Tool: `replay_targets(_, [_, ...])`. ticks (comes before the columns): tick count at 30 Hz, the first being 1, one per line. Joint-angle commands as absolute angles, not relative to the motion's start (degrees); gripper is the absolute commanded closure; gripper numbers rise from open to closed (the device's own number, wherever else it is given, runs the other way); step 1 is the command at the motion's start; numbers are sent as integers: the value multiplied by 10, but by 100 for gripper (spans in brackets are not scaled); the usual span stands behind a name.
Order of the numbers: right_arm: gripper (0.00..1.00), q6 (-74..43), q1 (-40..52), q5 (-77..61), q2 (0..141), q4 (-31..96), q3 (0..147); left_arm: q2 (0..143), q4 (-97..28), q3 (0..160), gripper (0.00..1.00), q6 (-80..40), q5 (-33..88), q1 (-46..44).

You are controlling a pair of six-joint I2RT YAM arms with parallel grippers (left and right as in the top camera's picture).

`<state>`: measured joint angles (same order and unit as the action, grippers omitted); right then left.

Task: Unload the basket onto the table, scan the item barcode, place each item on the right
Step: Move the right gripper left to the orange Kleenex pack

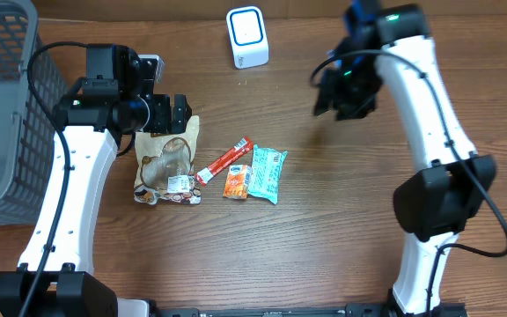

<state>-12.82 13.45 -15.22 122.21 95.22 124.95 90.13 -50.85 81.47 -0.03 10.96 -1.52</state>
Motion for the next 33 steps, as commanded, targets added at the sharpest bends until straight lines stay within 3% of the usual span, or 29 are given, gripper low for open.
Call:
replay_targets(1, [50, -140, 183, -156, 1211, 940, 1214, 906, -508, 819, 0, -6, 114, -15])
replay_targets(17, [49, -244, 378, -156, 1212, 728, 993, 906, -508, 819, 0, -6, 114, -15])
replay_targets(29, [51, -288, 409, -116, 1212, 647, 948, 906, -508, 819, 0, -6, 114, -15])
replay_targets(33, [59, -288, 409, -116, 1212, 641, 948, 906, -508, 819, 0, -6, 114, -15])
